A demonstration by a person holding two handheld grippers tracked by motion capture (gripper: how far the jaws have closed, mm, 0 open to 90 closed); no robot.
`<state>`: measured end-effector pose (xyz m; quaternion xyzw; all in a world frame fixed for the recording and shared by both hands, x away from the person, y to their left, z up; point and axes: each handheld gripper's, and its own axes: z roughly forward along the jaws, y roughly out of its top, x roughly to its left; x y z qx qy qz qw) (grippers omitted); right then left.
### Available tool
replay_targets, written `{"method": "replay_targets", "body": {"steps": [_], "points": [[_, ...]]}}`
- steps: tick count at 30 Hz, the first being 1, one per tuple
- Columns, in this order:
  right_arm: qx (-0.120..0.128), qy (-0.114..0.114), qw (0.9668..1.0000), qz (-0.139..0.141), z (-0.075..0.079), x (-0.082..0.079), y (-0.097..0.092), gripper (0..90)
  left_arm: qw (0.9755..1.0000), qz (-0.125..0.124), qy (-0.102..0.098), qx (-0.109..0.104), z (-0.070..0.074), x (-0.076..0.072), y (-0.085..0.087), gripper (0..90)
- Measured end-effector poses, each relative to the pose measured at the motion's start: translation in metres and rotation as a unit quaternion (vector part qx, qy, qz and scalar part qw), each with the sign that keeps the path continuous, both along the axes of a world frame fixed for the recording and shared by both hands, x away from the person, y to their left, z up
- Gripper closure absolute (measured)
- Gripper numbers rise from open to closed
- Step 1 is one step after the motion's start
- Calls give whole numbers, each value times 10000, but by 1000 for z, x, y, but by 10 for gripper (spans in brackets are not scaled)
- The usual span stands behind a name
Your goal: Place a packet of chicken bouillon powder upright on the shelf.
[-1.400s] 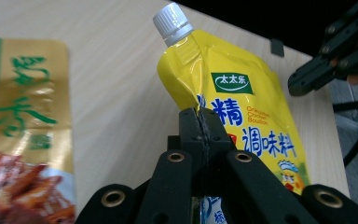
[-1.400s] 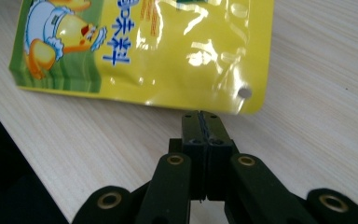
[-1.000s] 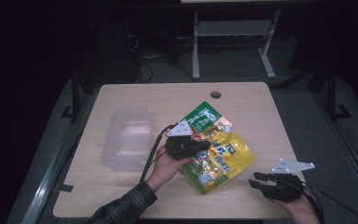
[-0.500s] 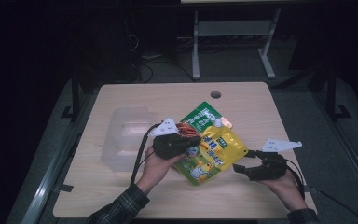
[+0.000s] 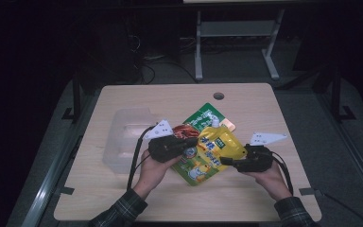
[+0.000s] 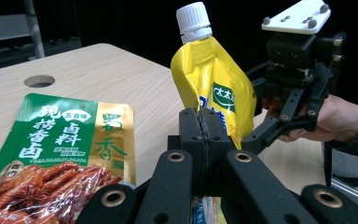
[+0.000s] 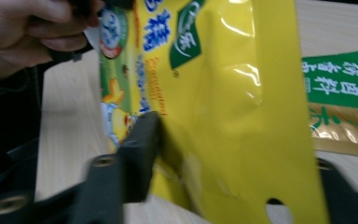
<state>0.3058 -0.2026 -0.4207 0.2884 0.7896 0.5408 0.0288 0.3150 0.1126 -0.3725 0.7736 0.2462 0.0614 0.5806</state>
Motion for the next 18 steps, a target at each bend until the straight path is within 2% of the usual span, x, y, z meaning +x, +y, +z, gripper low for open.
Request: {"method": "replay_targets", "body": {"steps": [4, 8, 10, 13, 16, 18], "points": [[122, -104, 9998, 112, 3, -2, -2, 739, 10000, 13, 6, -12, 0, 0, 0, 899], [291, -138, 9993, 168, 5, -3, -6, 878, 10000, 16, -39, 31, -1, -1, -1, 899], [382, -172, 9990, 169, 7, -3, -9, 896, 10000, -15, -54, 78, -2, -2, -3, 898], [372, -254, 9988, 169, 10, -4, -12, 900, 9999, -3, -62, 144, -3, -3, -5, 898], [366, -242, 9988, 215, 13, -4, -14, 900, 9996, -15, -80, 258, -4, -3, -6, 898], [349, -285, 9987, 239, 17, -4, -16, 900, 9995, -36, -26, 323, -7, -3, -8, 898]]}}
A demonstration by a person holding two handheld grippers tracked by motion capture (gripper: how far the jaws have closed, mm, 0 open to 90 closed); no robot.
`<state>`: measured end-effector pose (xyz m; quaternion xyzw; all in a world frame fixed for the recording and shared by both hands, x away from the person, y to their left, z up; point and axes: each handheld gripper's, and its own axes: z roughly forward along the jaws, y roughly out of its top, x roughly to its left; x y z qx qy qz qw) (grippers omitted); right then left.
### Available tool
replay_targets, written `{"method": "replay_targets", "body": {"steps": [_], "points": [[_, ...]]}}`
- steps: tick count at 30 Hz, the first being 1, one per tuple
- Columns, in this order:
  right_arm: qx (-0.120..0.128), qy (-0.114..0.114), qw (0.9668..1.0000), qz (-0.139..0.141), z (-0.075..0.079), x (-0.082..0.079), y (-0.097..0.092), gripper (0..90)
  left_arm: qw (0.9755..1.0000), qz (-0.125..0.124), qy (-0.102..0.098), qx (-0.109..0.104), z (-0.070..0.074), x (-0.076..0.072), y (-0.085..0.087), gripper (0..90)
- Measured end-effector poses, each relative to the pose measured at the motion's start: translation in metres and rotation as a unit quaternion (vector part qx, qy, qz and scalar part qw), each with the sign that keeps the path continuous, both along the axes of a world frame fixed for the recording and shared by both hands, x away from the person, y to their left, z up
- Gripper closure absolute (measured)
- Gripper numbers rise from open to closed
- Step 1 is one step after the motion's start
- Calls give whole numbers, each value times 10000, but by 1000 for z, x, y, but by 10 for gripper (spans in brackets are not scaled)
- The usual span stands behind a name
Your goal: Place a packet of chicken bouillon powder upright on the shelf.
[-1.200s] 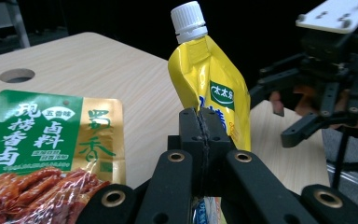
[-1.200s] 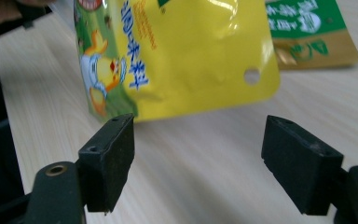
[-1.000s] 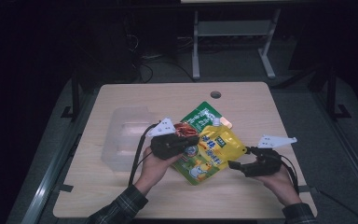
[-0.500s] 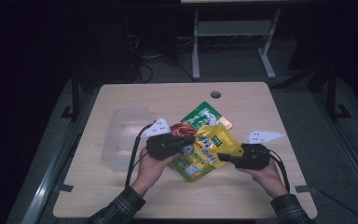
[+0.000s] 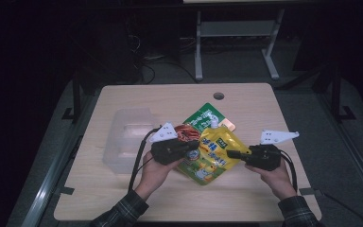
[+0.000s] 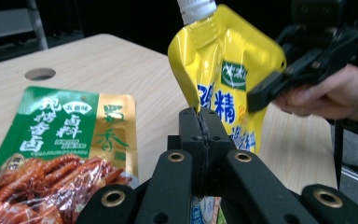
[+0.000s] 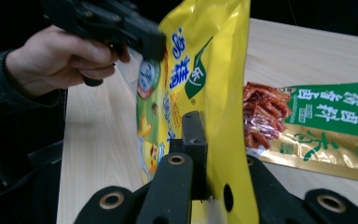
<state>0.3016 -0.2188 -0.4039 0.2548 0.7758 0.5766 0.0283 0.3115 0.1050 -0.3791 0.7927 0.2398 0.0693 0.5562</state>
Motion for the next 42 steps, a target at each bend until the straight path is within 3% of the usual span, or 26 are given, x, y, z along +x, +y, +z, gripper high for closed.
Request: {"method": "replay_targets", "body": {"steps": [11, 16, 19, 27, 30, 35, 42], "points": [[115, -230, 9997, -28, 20, -3, -7, 900, 9993, -151, 96, 338, -12, -3, -8, 896], [97, -264, 9996, -24, 24, -4, -8, 900, 9992, -168, 95, 363, -13, -3, -9, 886], [69, -306, 9995, -13, 27, -5, -8, 900, 9991, -59, 30, 418, -13, -2, -7, 841], [14, -390, 9991, -148, 35, -6, -13, 900, 9982, -155, 22, 576, -11, -7, -1, 695], [6, -317, 9993, -177, 39, -6, -13, 900, 9966, -323, 10, 756, -14, -14, -1, 618], [-75, -346, 9990, -269, 46, -3, -9, 900, 9948, -527, 88, 868, -23, -31, -2, 529], [-147, -302, 9987, -379, 59, 3, -2, 900, 9885, -905, 52, 1211, -37, -52, 0, 405]]}}
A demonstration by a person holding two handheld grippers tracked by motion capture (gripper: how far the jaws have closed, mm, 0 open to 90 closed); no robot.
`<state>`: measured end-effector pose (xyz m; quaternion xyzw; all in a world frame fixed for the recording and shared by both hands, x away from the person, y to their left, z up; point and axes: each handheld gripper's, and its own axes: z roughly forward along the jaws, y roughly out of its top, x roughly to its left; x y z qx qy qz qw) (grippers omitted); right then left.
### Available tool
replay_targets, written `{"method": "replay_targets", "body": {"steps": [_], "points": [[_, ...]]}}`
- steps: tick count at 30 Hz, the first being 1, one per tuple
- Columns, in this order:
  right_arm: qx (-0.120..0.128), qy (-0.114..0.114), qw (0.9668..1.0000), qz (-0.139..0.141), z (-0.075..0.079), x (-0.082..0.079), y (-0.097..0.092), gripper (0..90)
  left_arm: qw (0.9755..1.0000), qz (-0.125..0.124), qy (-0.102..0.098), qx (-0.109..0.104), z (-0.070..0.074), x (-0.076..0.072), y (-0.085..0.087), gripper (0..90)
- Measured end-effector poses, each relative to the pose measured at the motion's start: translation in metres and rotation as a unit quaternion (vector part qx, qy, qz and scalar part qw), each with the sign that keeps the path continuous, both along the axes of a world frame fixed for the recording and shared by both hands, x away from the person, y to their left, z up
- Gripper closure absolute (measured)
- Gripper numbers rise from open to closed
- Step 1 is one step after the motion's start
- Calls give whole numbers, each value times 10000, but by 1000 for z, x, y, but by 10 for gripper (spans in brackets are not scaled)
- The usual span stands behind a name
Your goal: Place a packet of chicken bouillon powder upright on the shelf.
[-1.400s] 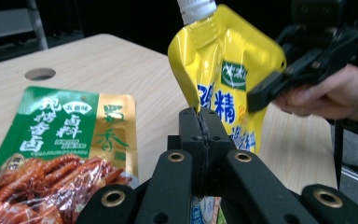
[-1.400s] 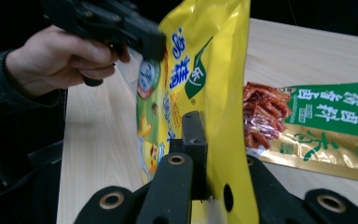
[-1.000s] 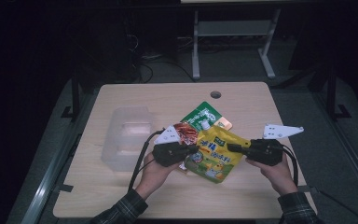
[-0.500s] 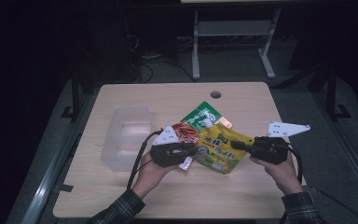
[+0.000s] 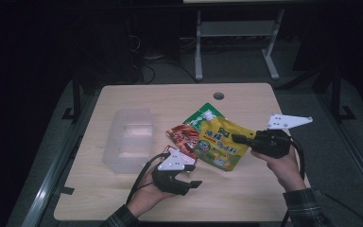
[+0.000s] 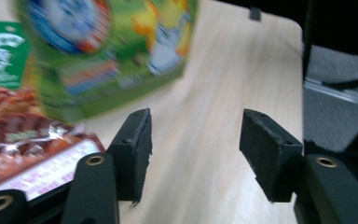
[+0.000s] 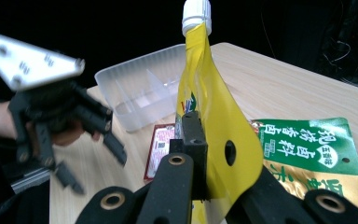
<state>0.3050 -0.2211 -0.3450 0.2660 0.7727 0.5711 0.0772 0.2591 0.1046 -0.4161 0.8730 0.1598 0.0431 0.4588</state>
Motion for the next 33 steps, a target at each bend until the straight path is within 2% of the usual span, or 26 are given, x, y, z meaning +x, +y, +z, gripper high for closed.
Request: {"method": "replay_targets", "body": {"steps": [7, 11, 14, 19, 23, 30, 33], "points": [[-83, 15, 9999, -61, 10, 8, 12, 900, 9999, -64, 13, 159, -17, -15, 1, 273], [-128, 40, 9999, -54, 14, 13, 22, 900, 9994, -31, 26, 333, -25, -19, 3, 207], [-188, 63, 9998, -72, 18, 19, 32, 900, 9993, -12, 23, 371, -27, -17, 5, 148], [-238, 94, 9996, -82, 25, 28, 47, 900, 9994, 43, 93, 318, -30, -15, 3, 141], [-303, 89, 9995, -34, 32, 35, 61, 900, 9991, -1, 37, 430, -31, -12, 3, 141], [-416, 23, 9991, 105, 43, 44, 89, 900, 9991, 14, -9, 434, -30, -10, 5, 141], [-453, 6, 9989, 152, 48, 48, 103, 900, 9992, 34, 33, 407, -30, -10, 5, 141]]}}
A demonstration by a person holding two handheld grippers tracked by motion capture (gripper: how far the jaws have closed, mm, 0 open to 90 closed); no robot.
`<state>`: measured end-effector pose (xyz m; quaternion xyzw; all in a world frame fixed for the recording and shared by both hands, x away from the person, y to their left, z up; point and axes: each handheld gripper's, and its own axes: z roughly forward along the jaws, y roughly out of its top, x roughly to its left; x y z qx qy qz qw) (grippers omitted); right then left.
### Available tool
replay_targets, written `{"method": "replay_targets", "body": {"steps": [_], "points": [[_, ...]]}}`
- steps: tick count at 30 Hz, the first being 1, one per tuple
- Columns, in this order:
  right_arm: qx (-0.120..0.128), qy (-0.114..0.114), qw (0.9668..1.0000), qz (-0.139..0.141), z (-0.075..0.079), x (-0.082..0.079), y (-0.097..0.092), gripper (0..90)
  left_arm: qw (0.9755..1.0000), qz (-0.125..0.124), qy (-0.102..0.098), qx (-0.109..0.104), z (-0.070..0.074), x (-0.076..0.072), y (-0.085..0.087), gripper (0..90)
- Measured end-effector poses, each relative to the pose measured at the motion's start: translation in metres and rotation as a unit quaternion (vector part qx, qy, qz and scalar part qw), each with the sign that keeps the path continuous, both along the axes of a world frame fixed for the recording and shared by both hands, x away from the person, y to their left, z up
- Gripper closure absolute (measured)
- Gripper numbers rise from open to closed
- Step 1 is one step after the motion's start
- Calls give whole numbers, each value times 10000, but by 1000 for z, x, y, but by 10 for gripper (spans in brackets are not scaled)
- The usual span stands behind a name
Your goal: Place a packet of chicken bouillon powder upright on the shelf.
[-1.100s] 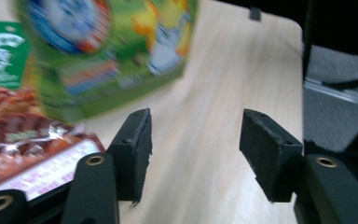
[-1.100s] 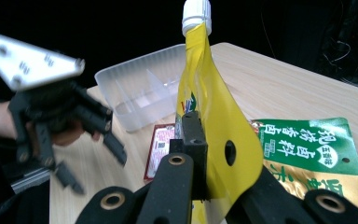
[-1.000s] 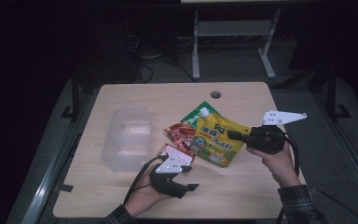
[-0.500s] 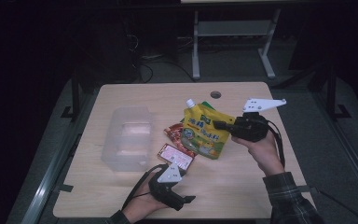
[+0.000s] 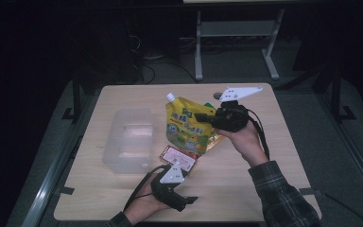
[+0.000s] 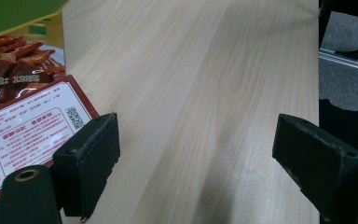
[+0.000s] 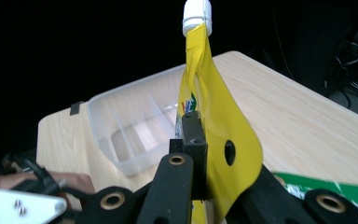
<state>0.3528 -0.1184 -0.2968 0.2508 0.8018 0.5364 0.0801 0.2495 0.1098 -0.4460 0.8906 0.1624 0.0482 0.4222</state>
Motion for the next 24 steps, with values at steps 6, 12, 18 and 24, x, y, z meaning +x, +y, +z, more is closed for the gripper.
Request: {"method": "replay_targets", "body": {"steps": [6, 12, 18, 24], "points": [[12, -7, 9999, 148, 6, 8, 26, 900, 10000, 2, -20, -10, 0, 1, 1, 142], [60, -17, 9995, 298, 12, 13, 50, 900, 10000, 13, -69, 7, 2, 2, 4, 141], [67, -11, 9991, 410, 11, 17, 77, 900, 9999, -15, -76, 100, 0, 0, 11, 141], [100, 49, 9985, 528, 6, 22, 102, 900, 9999, 19, -73, 92, 1, 1, 18, 141]]}}
